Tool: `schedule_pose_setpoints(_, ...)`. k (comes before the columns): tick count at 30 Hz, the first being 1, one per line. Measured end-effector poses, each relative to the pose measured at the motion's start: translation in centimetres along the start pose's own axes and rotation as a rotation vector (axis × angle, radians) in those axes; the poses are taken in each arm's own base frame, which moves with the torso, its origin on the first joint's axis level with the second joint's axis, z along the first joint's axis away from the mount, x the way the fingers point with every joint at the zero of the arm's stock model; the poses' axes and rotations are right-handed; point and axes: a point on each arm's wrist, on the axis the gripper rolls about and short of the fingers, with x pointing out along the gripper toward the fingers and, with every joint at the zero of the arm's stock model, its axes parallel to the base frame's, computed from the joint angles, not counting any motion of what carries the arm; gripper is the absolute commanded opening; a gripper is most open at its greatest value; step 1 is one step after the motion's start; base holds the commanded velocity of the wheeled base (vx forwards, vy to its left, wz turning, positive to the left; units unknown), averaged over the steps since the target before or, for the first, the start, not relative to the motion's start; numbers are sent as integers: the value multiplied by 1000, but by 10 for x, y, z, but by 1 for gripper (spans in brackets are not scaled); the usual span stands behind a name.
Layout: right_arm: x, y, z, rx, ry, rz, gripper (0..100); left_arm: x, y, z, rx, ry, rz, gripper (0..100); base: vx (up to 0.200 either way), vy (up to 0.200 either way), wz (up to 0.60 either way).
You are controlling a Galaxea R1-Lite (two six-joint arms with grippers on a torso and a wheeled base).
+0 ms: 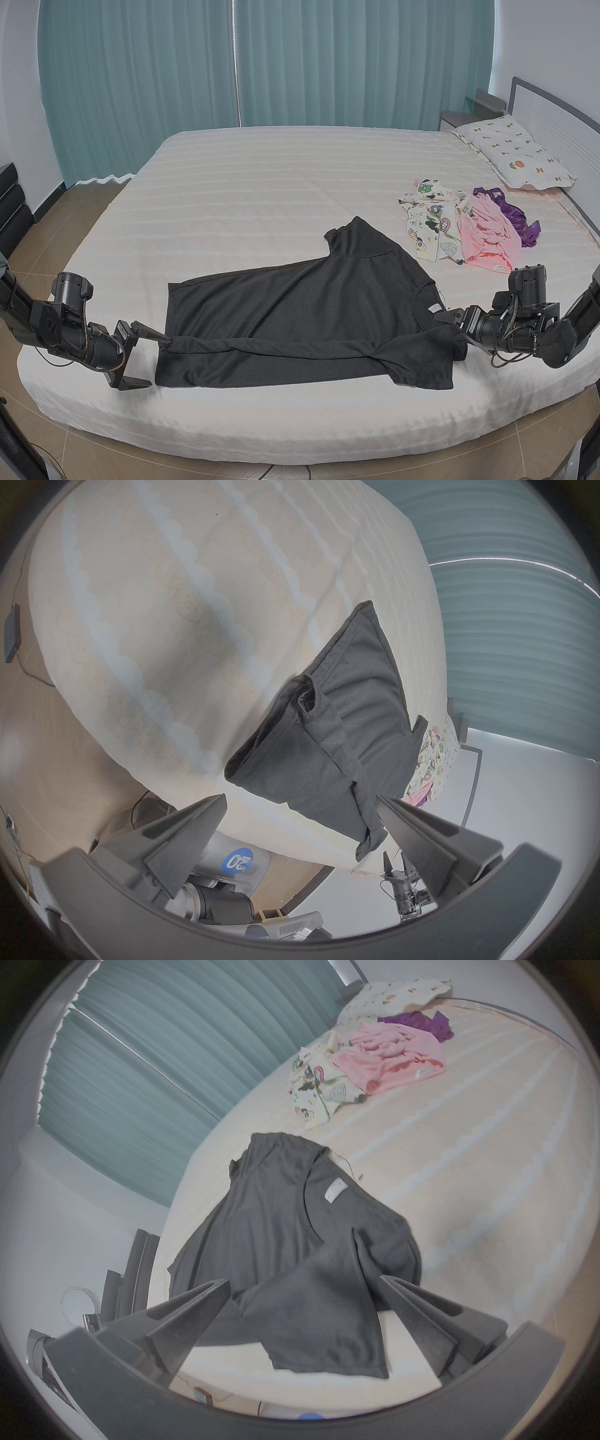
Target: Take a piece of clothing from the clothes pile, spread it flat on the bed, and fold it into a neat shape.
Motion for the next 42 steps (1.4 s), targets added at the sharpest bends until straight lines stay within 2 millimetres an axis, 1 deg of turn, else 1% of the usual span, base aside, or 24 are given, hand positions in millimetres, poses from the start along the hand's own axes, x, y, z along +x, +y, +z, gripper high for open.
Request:
schedule_pose_setpoints(3,12,-4,2,-1,-30,15,100,0,0,1,-2,1,1,100,0,0,0)
schedule_pose_setpoints(7,28,-11,1,20,-23,8,100,1,1,1,-3,3,1,100,0,0,0)
schedule_pose_setpoints(13,43,-14,2,63,-60,48,100,2,1,1,-5,4,3,100,0,0,0)
schedule_pose_setpoints(14,45,-15,2,66,-65,52,0,2,1,1,-5,5,4,100,0,0,0)
schedule_pose_setpoints(19,49,-18,0,68,-79,60,0,2,2,1,-6,5,5,100,0,0,0)
schedule_pose_setpoints(33,47,-25,5,76,-99,38,0,2,2,1,-7,6,6,100,0,0,0)
schedule_pose_setpoints(37,45,-28,7,52,-108,30,0,2,2,1,-6,6,5,100,0,0,0)
schedule_pose_setpoints(38,44,-29,7,42,-110,28,100,2,2,1,-7,6,5,100,0,0,0)
schedule_pose_setpoints(42,43,-31,9,21,-114,31,100,2,2,1,-6,5,5,100,0,0,0)
